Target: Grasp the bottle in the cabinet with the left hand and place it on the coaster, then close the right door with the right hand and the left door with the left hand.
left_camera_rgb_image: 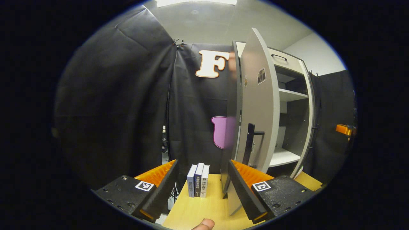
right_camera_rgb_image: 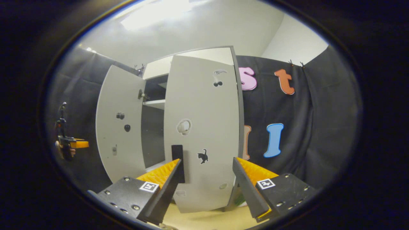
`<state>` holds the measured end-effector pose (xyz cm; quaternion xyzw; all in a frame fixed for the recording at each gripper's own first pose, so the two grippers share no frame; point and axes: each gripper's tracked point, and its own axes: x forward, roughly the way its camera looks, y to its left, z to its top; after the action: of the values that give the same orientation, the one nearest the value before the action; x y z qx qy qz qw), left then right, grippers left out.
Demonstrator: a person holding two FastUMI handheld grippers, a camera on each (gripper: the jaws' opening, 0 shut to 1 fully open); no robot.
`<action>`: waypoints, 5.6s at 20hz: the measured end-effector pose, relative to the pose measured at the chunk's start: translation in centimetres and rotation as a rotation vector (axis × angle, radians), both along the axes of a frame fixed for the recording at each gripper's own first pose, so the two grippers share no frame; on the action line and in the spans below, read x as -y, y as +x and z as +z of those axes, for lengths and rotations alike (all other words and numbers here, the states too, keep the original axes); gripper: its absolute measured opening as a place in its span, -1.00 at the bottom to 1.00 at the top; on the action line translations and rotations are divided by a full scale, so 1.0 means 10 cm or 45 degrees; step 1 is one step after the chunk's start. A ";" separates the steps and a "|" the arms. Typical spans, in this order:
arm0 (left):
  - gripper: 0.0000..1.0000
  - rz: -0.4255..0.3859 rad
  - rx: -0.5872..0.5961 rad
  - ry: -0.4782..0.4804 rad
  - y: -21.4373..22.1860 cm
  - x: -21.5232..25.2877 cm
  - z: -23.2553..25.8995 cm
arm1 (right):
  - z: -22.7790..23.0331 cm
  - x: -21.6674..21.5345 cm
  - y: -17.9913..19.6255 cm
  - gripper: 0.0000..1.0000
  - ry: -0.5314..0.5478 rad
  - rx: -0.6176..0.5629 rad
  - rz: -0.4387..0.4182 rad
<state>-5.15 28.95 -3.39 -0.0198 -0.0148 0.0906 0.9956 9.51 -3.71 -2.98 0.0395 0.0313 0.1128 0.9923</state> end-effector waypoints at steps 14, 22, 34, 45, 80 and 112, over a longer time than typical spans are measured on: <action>0.79 -0.015 -0.085 -0.071 0.68 0.31 -0.15 | -0.02 0.34 -1.37 0.92 0.028 -0.109 -0.023; 0.86 0.067 -0.079 -0.009 0.65 0.34 -0.15 | 0.03 0.35 -1.86 0.92 0.035 -0.048 -0.040; 0.86 0.027 -0.099 -0.023 0.66 0.53 -0.20 | -0.15 0.21 -2.17 0.92 0.067 -0.046 -0.049; 0.79 -0.013 -0.077 -0.020 0.72 0.79 -0.19 | -0.21 0.12 -2.24 0.92 0.059 -0.051 -0.070; 0.89 -0.283 -0.003 0.041 0.24 2.75 0.09 | 0.16 0.23 -1.65 0.92 -0.053 0.052 -0.059; 0.89 -0.296 -0.026 0.043 -0.27 2.42 -0.14 | -0.04 -0.26 -1.35 0.92 -0.060 -0.013 -0.259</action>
<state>-7.89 4.74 -4.78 -0.0035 -0.0038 -0.0256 0.9997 -4.00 -1.11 -3.34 0.0196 0.0349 0.0106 0.9991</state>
